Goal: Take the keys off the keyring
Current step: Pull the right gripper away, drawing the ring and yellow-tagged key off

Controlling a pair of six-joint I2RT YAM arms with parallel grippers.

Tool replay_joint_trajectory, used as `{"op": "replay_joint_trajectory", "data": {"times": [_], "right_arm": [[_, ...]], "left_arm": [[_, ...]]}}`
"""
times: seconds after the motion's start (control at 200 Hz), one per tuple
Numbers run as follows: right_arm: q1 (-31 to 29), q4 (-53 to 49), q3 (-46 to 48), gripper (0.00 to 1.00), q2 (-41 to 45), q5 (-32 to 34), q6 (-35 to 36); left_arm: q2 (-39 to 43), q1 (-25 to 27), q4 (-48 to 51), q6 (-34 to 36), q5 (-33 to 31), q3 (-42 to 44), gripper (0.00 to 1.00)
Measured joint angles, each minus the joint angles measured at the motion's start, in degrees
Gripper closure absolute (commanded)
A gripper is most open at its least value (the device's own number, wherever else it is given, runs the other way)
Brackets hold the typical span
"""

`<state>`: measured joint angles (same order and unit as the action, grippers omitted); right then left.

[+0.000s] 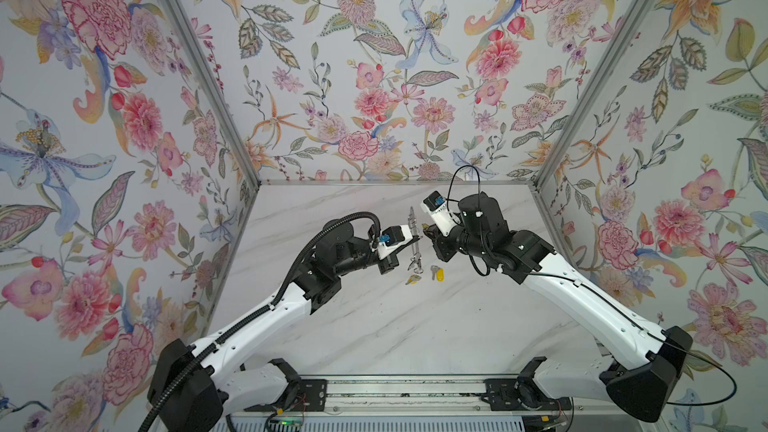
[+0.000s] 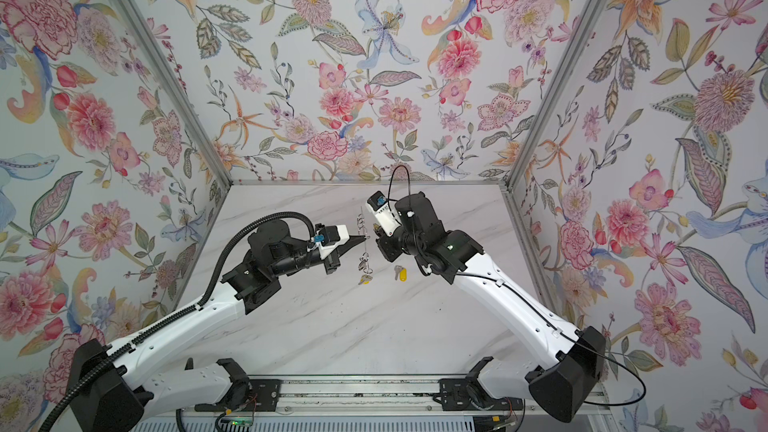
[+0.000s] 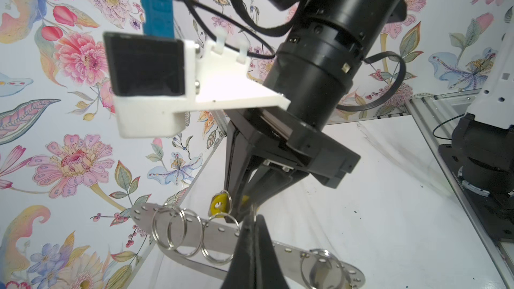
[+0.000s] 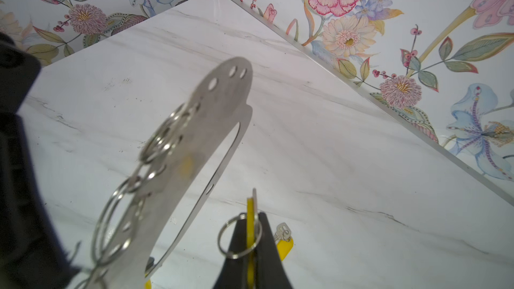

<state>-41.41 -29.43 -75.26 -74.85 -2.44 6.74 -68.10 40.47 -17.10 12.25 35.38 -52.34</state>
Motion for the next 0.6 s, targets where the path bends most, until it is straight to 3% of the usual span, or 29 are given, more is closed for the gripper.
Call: {"op": "replay_joint_trajectory", "data": {"times": [0.175, 0.385, 0.596], "right_arm": [[2.56, 1.64, 3.65, 1.00, 1.42, 0.46, -1.31], [10.36, 5.09, 13.77, 1.00, 4.46, 1.70, -6.69], [10.91, 11.04, 24.17, 1.00, 0.13, 2.03, -14.67]], "left_arm": [[0.09, 0.04, 0.02, -0.94, -1.29, 0.00, 1.00], [2.99, 0.04, 3.08, -3.37, -8.68, 2.56, 1.00], [4.50, 0.04, 7.21, -10.27, -14.05, 7.50, 1.00]]}}
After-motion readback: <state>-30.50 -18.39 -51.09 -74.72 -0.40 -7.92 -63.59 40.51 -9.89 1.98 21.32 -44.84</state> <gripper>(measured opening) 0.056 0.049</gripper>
